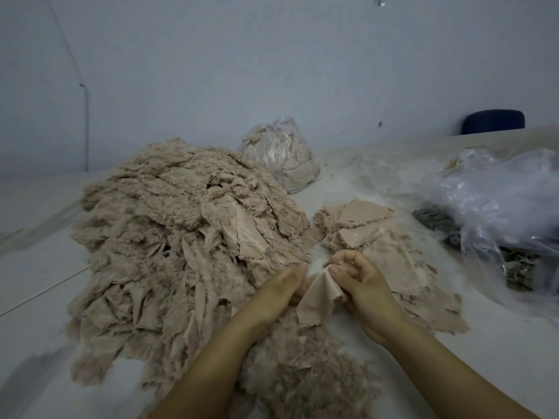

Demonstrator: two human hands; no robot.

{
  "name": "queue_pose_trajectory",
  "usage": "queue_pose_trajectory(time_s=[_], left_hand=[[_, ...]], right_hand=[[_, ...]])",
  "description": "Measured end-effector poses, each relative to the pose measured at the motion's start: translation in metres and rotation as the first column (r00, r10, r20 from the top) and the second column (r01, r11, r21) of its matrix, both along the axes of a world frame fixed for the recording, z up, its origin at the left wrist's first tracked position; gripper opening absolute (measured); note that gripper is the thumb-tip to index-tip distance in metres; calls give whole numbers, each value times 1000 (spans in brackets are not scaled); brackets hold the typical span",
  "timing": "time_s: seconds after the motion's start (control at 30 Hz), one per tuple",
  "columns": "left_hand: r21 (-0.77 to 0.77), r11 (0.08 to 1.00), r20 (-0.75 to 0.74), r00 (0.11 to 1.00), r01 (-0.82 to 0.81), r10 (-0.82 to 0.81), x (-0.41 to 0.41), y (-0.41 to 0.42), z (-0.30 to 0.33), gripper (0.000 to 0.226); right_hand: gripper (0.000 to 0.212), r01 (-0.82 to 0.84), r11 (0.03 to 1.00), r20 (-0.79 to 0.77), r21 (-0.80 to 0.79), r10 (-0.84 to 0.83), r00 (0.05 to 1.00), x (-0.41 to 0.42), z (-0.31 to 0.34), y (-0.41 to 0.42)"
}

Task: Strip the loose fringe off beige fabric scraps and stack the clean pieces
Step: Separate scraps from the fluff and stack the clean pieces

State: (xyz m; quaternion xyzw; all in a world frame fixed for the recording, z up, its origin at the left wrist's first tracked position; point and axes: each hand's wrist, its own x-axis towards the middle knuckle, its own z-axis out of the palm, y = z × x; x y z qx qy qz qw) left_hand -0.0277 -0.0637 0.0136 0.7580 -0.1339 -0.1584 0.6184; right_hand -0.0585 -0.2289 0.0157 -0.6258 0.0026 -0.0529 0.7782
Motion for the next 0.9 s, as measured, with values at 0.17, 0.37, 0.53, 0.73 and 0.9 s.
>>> queue_pose_trajectory(time_s=[0.17, 0.37, 0.53, 0.73, 0.9], left_hand=[[-55, 998, -83, 995, 42, -47, -2, 6, -3, 20], [38, 981, -51, 980, 193, -191, -8, 3, 7, 12], [49, 999, -54, 998, -14, 17, -5, 10, 5, 26], [35, 979, 115, 974, -202, 197, 4, 17, -1, 32], [299, 954, 212, 977, -37, -28, 4, 32, -2, 14]], right_hand=[[13, -86, 993, -130, 76, 96, 987, 2, 0, -9], [23, -138, 981, -159, 137, 159, 974, 4, -8, 1], [27, 189, 973, 117, -129, -174, 978, 8, -3, -9], [18, 480, 831, 201, -282, -438, 876, 24, 8, -56], [36, 456, 213, 332, -864, -440, 834, 24, -11, -85]])
